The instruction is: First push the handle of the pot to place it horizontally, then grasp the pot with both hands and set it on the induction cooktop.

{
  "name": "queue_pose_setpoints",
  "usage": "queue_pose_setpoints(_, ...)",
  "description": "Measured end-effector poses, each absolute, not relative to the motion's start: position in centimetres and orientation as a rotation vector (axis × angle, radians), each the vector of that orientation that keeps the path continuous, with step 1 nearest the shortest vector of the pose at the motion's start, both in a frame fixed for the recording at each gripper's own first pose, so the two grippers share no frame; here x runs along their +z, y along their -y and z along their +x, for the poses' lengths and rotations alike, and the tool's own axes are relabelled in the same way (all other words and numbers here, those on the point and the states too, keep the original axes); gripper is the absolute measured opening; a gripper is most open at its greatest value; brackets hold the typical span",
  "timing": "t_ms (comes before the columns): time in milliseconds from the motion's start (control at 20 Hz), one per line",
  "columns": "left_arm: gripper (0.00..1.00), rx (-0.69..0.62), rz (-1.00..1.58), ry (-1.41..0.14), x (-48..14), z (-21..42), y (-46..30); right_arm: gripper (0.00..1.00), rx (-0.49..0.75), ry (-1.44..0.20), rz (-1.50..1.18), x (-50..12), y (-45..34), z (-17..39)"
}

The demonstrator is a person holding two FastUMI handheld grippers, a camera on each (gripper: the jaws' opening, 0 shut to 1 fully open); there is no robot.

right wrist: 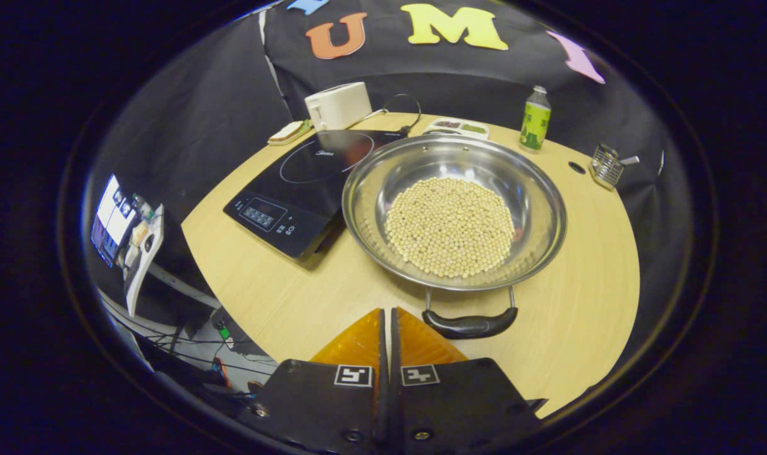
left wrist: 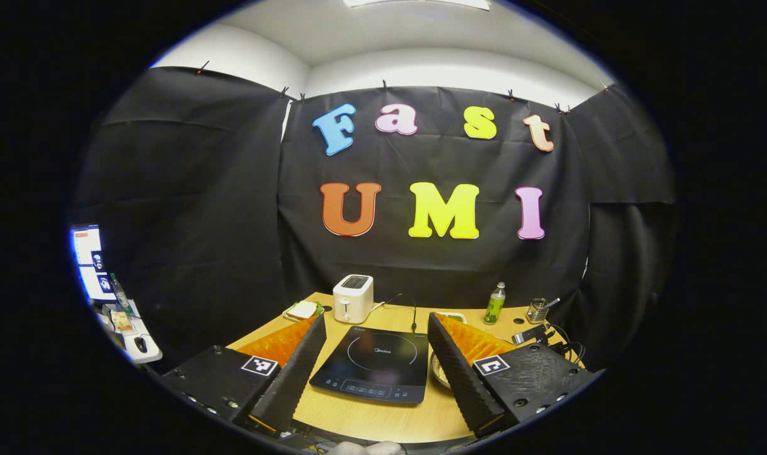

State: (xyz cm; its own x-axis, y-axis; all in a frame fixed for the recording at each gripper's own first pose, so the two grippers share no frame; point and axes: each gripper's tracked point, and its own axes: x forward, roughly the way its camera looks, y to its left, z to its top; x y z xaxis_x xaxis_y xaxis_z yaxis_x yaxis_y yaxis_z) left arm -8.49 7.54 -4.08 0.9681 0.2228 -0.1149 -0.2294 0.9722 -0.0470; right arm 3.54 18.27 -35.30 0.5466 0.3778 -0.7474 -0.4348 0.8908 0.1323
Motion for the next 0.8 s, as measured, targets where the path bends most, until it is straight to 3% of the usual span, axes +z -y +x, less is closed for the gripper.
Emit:
queue_pose_setpoints(300, 1.0, 0.203, -0.067, -0.114, -4.3, -6.7, -5.9, 0.01, 0.438, -0.887, -0.008, -35.4, -14.9, 4.5)
queue_pose_setpoints(350, 0.96, 0.198, -0.067, -0.111, -4.3, -6.3, -5.6, 0.04, 0.427, -0.885, -0.001, -35.4, -14.3, 4.7)
queue_pose_setpoints(400, 0.96, 0.192, -0.068, -0.109, -4.2, -6.1, -5.2, 0.0, 0.422, -0.888, 0.008, -35.4, -13.9, 4.9)
queue_pose_setpoints(800, 0.96, 0.204, -0.065, -0.121, -4.6, -4.4, -3.9, 0.01, 0.4, -0.879, 0.017, -35.2, -10.7, 7.2)
